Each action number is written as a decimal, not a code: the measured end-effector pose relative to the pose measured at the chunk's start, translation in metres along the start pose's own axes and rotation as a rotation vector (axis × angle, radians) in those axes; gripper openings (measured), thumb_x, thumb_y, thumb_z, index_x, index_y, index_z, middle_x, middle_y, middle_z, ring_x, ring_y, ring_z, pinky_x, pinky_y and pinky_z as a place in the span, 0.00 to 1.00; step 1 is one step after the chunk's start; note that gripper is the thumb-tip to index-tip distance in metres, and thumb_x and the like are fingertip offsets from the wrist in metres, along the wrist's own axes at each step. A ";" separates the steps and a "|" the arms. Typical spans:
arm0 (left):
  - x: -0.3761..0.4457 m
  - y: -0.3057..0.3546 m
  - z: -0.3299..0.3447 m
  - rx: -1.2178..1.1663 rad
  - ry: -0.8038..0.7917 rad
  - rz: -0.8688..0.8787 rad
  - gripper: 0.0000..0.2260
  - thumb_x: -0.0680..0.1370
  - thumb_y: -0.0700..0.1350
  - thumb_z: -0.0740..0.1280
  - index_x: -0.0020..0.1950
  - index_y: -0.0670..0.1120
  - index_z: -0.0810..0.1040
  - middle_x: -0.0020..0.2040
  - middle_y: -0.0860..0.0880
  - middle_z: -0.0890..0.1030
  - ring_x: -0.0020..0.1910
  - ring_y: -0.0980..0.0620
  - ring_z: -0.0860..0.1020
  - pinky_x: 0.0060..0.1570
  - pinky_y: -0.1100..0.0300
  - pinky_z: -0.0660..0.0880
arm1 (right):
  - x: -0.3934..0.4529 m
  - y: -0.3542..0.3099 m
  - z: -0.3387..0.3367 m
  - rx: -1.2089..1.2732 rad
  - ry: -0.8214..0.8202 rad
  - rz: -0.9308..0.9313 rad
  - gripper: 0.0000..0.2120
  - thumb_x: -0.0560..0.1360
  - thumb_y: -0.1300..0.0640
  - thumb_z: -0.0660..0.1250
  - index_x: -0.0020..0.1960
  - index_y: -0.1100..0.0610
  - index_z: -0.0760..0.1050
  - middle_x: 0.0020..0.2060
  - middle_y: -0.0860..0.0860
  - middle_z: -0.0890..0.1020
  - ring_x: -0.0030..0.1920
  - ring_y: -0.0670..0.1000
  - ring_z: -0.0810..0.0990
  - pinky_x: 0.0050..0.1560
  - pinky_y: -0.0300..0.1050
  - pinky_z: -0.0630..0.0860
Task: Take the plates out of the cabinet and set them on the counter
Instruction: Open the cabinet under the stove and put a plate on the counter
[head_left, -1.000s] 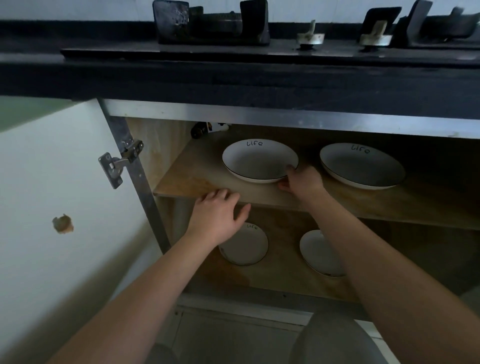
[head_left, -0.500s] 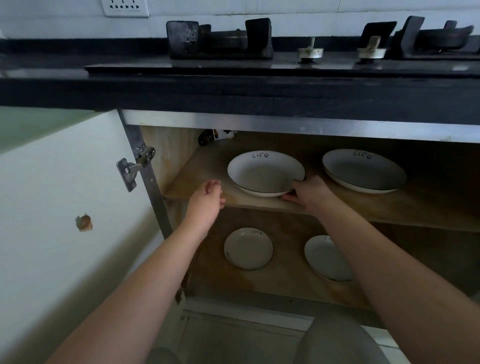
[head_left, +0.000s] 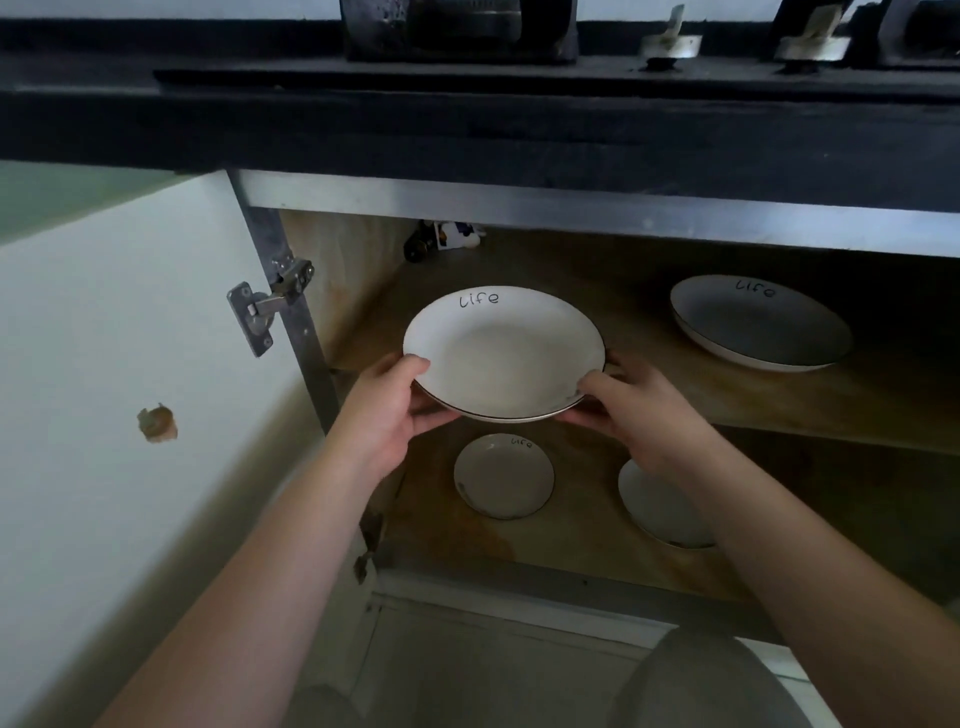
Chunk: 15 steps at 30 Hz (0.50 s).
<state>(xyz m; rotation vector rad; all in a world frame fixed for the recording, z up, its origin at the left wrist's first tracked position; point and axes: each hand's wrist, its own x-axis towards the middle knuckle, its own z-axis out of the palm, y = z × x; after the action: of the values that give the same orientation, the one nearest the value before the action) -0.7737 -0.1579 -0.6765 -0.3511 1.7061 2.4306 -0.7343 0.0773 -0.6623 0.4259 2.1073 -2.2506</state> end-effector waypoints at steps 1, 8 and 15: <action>-0.002 0.002 -0.002 -0.016 0.011 -0.016 0.19 0.80 0.40 0.64 0.71 0.46 0.68 0.62 0.45 0.76 0.56 0.43 0.79 0.37 0.51 0.82 | -0.001 -0.001 -0.001 -0.038 -0.006 -0.008 0.24 0.74 0.63 0.69 0.68 0.55 0.68 0.57 0.53 0.78 0.47 0.53 0.85 0.41 0.42 0.82; -0.015 0.010 -0.006 -0.016 0.067 -0.152 0.12 0.77 0.39 0.67 0.60 0.48 0.78 0.49 0.47 0.86 0.48 0.44 0.84 0.36 0.50 0.82 | -0.022 0.000 -0.015 -0.099 -0.106 0.013 0.20 0.73 0.63 0.71 0.61 0.48 0.73 0.54 0.46 0.82 0.52 0.48 0.83 0.48 0.42 0.81; -0.053 0.014 -0.013 -0.015 -0.039 -0.335 0.13 0.70 0.42 0.69 0.52 0.50 0.85 0.45 0.46 0.85 0.40 0.47 0.83 0.30 0.54 0.80 | -0.070 -0.019 -0.018 -0.123 -0.147 0.163 0.36 0.72 0.72 0.68 0.71 0.43 0.65 0.58 0.50 0.79 0.56 0.48 0.80 0.46 0.42 0.81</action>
<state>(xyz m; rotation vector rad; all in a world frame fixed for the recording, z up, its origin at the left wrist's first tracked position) -0.7245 -0.1743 -0.6532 -0.5393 1.4765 2.1937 -0.6680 0.0851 -0.6291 0.3976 2.0428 -1.9877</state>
